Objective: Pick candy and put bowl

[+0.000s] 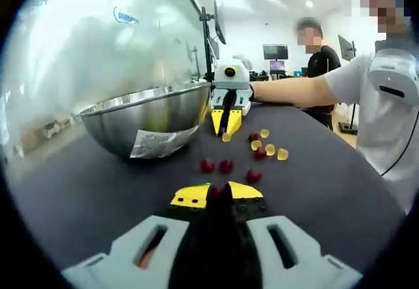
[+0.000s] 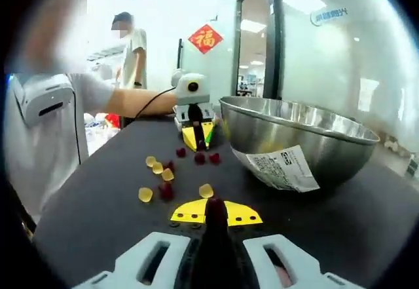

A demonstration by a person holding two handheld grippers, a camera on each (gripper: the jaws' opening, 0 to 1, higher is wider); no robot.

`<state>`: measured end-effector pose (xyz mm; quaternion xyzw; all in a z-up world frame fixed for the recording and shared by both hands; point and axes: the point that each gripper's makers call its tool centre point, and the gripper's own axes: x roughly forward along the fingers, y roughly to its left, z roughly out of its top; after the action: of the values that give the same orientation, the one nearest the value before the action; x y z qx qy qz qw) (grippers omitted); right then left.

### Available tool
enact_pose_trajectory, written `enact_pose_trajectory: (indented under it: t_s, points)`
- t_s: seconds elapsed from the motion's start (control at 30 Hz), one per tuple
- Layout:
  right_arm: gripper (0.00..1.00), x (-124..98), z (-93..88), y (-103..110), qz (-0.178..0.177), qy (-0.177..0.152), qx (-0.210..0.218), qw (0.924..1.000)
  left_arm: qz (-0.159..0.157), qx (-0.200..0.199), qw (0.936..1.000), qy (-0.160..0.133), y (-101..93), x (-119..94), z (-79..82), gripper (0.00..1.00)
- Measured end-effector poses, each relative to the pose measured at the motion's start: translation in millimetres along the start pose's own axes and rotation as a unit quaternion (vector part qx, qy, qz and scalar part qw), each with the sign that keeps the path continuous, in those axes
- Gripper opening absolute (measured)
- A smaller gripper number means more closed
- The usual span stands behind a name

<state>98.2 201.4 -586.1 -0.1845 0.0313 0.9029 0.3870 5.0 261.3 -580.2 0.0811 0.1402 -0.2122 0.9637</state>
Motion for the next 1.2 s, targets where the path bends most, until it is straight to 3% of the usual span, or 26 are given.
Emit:
enact_pose_trajectory:
  t_s: [0.3, 0.37, 0.4, 0.43, 0.5, 0.53, 0.6, 0.7, 0.77, 0.83, 0.93, 1.07, 1.1, 1.13, 1.17, 1.2]
  points:
    - [0.04, -1, 1.0, -3, 0.001, -0.001, 0.0, 1.0, 0.008, 0.015, 0.9998, -0.002, 4.7, -1, 2.4, 0.02]
    - [0.04, -6, 2.1, -1, 0.002, 0.005, -0.001, 1.0, 0.018, 0.018, 0.9997, -0.006, 6.9, -5, 9.1, 0.02]
    - [0.04, -10, 6.3, 6, 0.014, 0.003, 0.002, 0.9999, 0.017, -0.004, 0.9986, -0.049, 3.1, -10, 31.4, 0.02]
    - [0.04, -15, 19.3, 16, 0.031, -0.017, -0.007, 0.9994, 0.014, -0.003, 0.9971, -0.075, -1.4, -16, 49.9, 0.02]
    - [0.04, -27, 54.8, 30, 0.039, -0.059, -0.044, 0.9965, 0.024, 0.037, 0.9919, -0.119, -1.3, -30, 92.5, 0.02]
    - [0.04, -34, 77.4, 25, 0.023, -0.085, -0.067, 0.9938, 0.029, 0.037, 0.9887, -0.142, 1.4, -35, 113.9, 0.02]
    - [0.04, -49, 118.0, -1, -0.037, -0.123, -0.083, 0.9882, 0.036, 0.049, 0.9856, -0.158, 12.1, -37, 144.3, 0.02]
    - [0.04, -57, 143.6, -51, -0.135, -0.129, -0.084, 0.9789, 0.07, 0.059, 0.9839, -0.154, 42.1, -29, 161.5, 0.02]
    - [0.04, -50, 142.6, -68, -0.139, -0.109, -0.073, 0.9816, 0.1, 0.038, 0.983, -0.15, 70.3, -20, 159.1, 0.02]
    - [0.04, -43, 143.0, -71, -0.134, -0.107, -0.071, 0.9826, 0.095, 0.025, 0.9839, -0.149, 77.4, -11, 156.9, 0.02]
    - [0.04, -36, 141.1, -70, -0.129, -0.102, -0.076, 0.9834, 0.088, 0.026, 0.9843, -0.151, 73.3, -1, 157.7, 0.02]
    - [0.05, -31, 134.6, -74, -0.128, -0.096, -0.076, 0.9843, 0.081, 0.038, 0.9874, -0.13, 70.1, 11, 148.8, 0.03]
    - [0.06, -30, 131.5, -77, -0.132, -0.094, -0.068, 0.9844, 0.089, 0.044, 0.9874, -0.123, 72.7, 12, 145.1, 0.05]
    - [0.16, -27, 127.2, -74, -0.119, -0.095, -0.047, 0.9872, 0.093, 0.045, 0.9866, -0.126, 75.1, 13, 143.4, 0.14]
    - [0.34, -25, 125.2, -76, -0.123, -0.095, -0.057, 0.9862, 0.081, 0.031, 0.9881, -0.127, 73.2, 15, 140.1, 0.34]
    - [0.36, -25, 123.2, -76, -0.126, -0.09, -0.066, 0.9858, 0.074, 0.034, 0.9888, -0.125, 70.4, 16, 137.7, 0.42]
